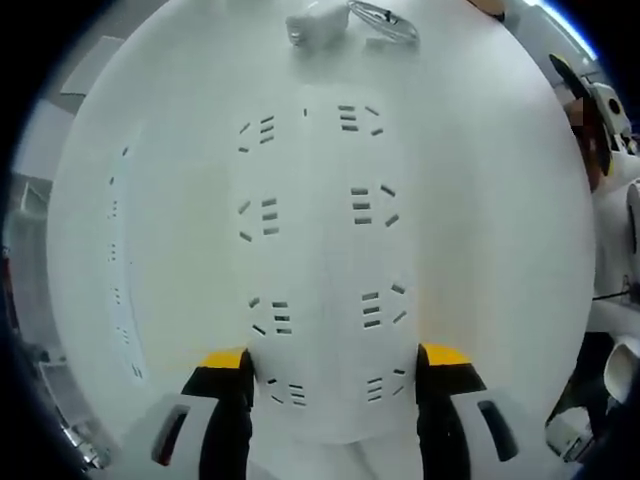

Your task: Straighten the power strip on the desk, plug the charger into it

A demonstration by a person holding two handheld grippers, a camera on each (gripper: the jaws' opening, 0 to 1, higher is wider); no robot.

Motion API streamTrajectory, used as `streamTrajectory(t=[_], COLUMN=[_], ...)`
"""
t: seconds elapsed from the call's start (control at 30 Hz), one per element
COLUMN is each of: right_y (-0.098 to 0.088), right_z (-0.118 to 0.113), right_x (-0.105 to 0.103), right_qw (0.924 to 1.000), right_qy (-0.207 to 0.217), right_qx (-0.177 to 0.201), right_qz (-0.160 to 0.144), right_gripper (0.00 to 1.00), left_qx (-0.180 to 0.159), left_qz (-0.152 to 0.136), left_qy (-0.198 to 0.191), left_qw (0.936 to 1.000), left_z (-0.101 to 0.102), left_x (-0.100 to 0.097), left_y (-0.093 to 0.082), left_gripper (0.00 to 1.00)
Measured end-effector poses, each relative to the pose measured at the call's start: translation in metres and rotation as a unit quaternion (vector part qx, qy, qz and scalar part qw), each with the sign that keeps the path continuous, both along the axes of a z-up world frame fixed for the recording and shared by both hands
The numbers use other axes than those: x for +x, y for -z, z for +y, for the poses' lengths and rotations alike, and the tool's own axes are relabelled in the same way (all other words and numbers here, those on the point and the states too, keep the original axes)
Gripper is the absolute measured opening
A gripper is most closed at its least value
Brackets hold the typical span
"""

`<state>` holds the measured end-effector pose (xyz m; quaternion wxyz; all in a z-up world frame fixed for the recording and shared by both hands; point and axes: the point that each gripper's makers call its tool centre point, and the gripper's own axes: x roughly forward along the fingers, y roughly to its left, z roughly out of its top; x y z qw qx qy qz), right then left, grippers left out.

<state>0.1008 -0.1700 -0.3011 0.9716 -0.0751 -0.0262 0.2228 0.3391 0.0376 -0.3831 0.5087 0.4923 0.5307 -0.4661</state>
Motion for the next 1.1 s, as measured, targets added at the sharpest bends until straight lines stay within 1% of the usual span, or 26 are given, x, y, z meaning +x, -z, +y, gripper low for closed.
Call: streamTrajectory(t=[0.4,0.67,0.8,0.97,1.1], right_y=[0.000,0.000,0.000,0.000,0.000], right_z=[0.000,-0.001,-0.001,-0.001,-0.003], right_x=[-0.001,-0.002,-0.002,-0.003,-0.004], right_qw=[1.0000,1.0000,1.0000,1.0000,1.0000], right_qy=[0.000,0.001,0.002,0.003,0.006], right_qx=[0.001,0.000,0.000,0.000,0.001], right_qz=[0.000,0.000,0.000,-0.001,-0.001], right_gripper=[0.90,0.90,0.90,0.90,0.90], left_qx=[0.004,0.006,0.008,0.007,0.009], left_qz=[-0.003,-0.009,-0.011,-0.007,-0.007], left_qy=[0.014,0.017,0.017,0.019,0.021], left_qw=[0.9999,0.9998,0.9998,0.9998,0.9997], left_z=[0.004,0.003,0.001,0.002,0.002], left_x=[0.017,0.013,-0.002,0.005,0.005], left_y=[-0.002,-0.003,-0.002,-0.002,-0.002], left_gripper=[0.67,0.67,0.67,0.67,0.67])
